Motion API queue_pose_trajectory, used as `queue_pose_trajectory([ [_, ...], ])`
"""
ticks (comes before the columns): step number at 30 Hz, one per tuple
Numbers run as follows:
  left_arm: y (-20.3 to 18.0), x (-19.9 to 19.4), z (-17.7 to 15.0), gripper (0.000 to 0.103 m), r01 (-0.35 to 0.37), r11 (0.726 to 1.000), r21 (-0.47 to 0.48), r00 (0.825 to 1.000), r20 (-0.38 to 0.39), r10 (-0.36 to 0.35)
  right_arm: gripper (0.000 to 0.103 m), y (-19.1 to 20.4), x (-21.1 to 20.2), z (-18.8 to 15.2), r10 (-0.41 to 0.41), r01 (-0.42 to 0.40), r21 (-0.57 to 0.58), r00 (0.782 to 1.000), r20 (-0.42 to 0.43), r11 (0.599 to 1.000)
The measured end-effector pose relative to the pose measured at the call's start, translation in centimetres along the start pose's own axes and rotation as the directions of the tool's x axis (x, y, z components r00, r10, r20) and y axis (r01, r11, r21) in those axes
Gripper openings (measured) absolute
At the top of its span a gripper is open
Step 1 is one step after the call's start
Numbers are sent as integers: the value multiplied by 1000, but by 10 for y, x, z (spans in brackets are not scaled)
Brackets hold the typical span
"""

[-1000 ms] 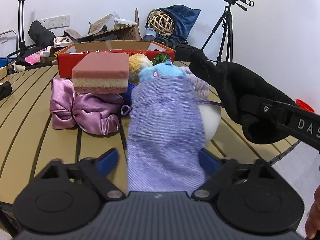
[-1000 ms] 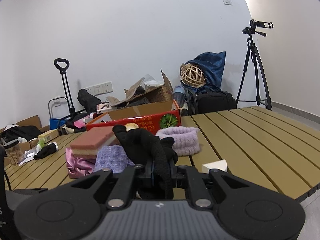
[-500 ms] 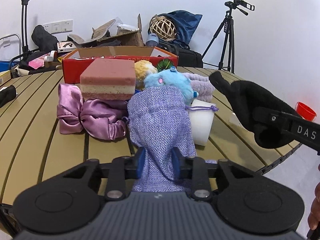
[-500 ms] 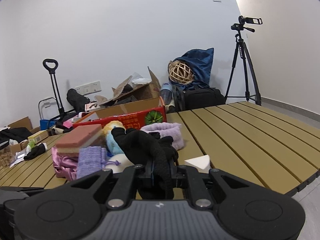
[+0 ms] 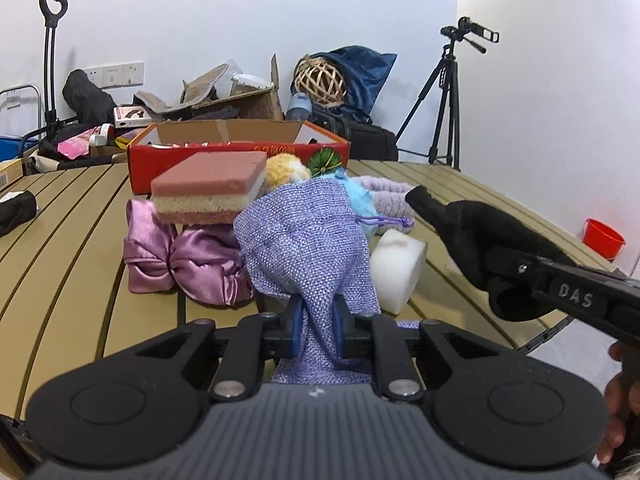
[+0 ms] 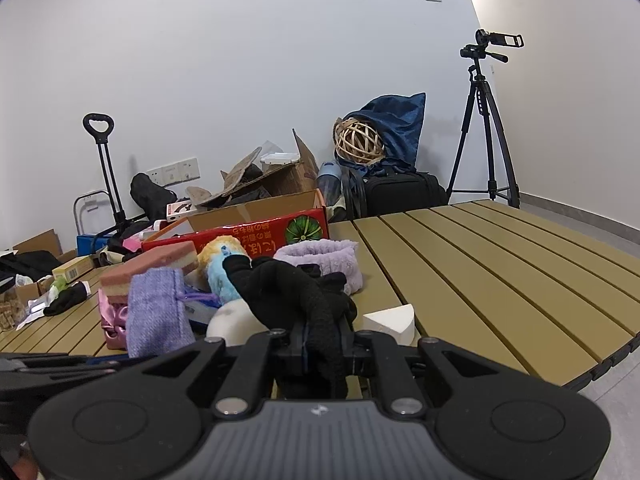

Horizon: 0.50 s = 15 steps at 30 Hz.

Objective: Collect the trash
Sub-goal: 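Grasp the purple mesh pouch with the left gripper while the right holds the glove, then carry the purple pouch and black glove down over the black bin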

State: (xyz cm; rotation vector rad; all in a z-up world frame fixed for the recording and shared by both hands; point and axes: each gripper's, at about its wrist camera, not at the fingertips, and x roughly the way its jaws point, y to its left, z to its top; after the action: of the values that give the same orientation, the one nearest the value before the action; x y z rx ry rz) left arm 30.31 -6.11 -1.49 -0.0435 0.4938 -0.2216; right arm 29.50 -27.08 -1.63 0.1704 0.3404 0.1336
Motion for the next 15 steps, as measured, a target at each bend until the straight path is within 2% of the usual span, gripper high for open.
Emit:
queue_pose_trajectory([
  [5,-1,-9,2,16,33,999,9,999,32,-33,11,0,0,0,-1,1,0,1000,1,1000],
  [15,-1,-25,2,16,37,999,19,996,77,-38,11,0,-2,0,1,-1,-3,1000,7,1000],
])
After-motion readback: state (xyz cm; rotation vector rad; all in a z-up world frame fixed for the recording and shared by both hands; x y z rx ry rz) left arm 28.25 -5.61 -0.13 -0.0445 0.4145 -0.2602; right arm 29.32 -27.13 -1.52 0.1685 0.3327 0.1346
